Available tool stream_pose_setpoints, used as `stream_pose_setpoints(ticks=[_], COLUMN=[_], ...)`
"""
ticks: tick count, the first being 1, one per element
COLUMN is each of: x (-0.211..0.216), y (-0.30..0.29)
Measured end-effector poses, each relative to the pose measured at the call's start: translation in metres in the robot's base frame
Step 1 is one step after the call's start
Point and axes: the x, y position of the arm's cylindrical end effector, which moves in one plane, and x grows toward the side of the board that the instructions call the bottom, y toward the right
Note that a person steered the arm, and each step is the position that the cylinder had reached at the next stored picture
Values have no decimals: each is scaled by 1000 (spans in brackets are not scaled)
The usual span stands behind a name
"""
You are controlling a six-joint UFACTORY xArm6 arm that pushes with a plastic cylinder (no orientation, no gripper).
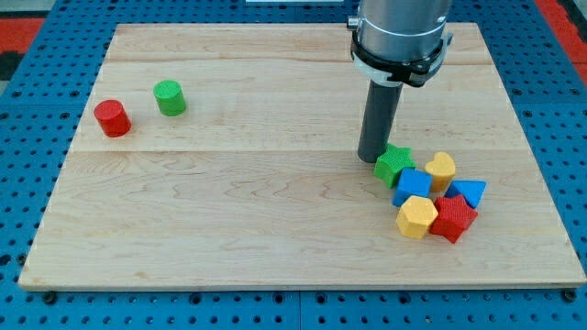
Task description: Move the green circle below the green star
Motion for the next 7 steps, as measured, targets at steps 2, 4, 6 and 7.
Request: stream_pose_setpoints(ticks=[2, 4, 6, 7], x=[-85, -224, -237, -170], y=[-23, -88, -253, -266])
